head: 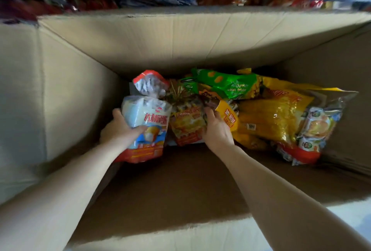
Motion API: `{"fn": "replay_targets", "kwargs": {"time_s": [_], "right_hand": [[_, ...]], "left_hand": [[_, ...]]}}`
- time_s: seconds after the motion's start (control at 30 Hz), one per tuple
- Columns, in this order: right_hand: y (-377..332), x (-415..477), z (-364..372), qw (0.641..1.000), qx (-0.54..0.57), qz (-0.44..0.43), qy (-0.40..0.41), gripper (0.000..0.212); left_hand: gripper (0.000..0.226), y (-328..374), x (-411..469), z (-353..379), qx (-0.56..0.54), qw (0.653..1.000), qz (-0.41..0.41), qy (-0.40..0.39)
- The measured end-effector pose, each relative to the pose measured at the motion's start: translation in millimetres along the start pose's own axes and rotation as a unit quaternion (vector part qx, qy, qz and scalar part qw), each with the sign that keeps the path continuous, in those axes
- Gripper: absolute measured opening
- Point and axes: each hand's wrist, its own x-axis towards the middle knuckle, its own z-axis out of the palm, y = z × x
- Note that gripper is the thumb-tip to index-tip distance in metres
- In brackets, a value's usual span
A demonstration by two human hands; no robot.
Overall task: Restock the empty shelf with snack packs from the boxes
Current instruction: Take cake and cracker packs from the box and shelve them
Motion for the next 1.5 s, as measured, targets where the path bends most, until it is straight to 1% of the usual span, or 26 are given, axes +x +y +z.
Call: {"fn": "replay_targets", "kwargs": {"time_s": [0.07,0.13,0.23,0.3,0.43,0.53,0.57,0.63,0.67,0.7,0.77,0.87,0.93,1.0,1.07,1.2,1.33,1.43,1.5], "right_hand": [[-3,18,15,0.999,-0.039,0.005,-0.033,0.077],[-5,40,32,0.995,-0.086,0.001,-0.046,0.08],[-3,83,59,0.99,-0.132,-0.017,-0.045,0.081],[-3,110,76,0.99,-0.131,-0.025,-0.037,0.079],[-4,142,92,0.989,-0.134,0.007,-0.056,0.088],[-6,145,98,0.98,-0.2,0.017,-0.019,0.08],[-8,140,99,0.975,-0.22,0.019,-0.027,0.074],[-12,124,100,0.969,-0.239,0.023,-0.066,0.051],[-12,115,100,0.967,-0.245,0.023,-0.068,0.044],[-12,108,98,0.967,-0.245,0.023,-0.058,0.045],[-11,97,94,0.975,-0.217,0.027,-0.031,0.054],[-11,86,92,0.986,-0.158,0.026,-0.05,0.066],[-11,75,88,0.988,-0.146,0.016,-0.056,0.071],[-9,59,82,0.989,-0.143,0.022,-0.035,0.074],[-10,37,69,0.991,-0.131,0.031,0.002,0.072],[-17,-12,26,0.989,-0.118,0.038,0.078,0.074],[-30,-74,-35,0.985,-0.094,0.04,0.137,0.072],[-49,-129,-88,0.984,-0.038,0.04,0.169,0.067],[-66,-165,-123,0.981,0.014,0.056,0.185,0.066]], "left_hand": [[0.075,-10,6,-1,-0.081,0.995,-0.043,0.027],[0.075,-13,11,10,-0.126,0.99,-0.049,0.031],[0.069,-9,23,31,-0.154,0.987,-0.04,0.033],[0.065,-10,37,37,-0.171,0.984,-0.041,0.037],[0.059,-17,59,39,-0.216,0.974,-0.057,0.041],[0.059,-16,59,38,-0.22,0.973,-0.055,0.033],[0.059,-15,58,38,-0.22,0.974,-0.055,0.029],[0.058,-14,54,36,-0.221,0.973,-0.056,0.024],[0.058,-13,51,34,-0.221,0.973,-0.057,0.024],[0.059,-13,49,33,-0.221,0.973,-0.058,0.023],[0.06,-14,46,31,-0.222,0.973,-0.059,0.02],[0.06,-16,43,29,-0.227,0.972,-0.056,0.012],[0.06,-16,42,28,-0.223,0.973,-0.051,0.009],[0.06,-15,37,26,-0.215,0.976,-0.041,0.005],[0.061,-12,27,20,-0.201,0.979,-0.022,0.004],[0.065,1,-7,-4,-0.173,0.984,0.018,0.019],[0.071,11,-55,-54,-0.132,0.988,0.08,0.026],[0.077,10,-95,-106,-0.123,0.985,0.118,0.025],[0.085,5,-121,-143,-0.145,0.981,0.131,0.017]]}}
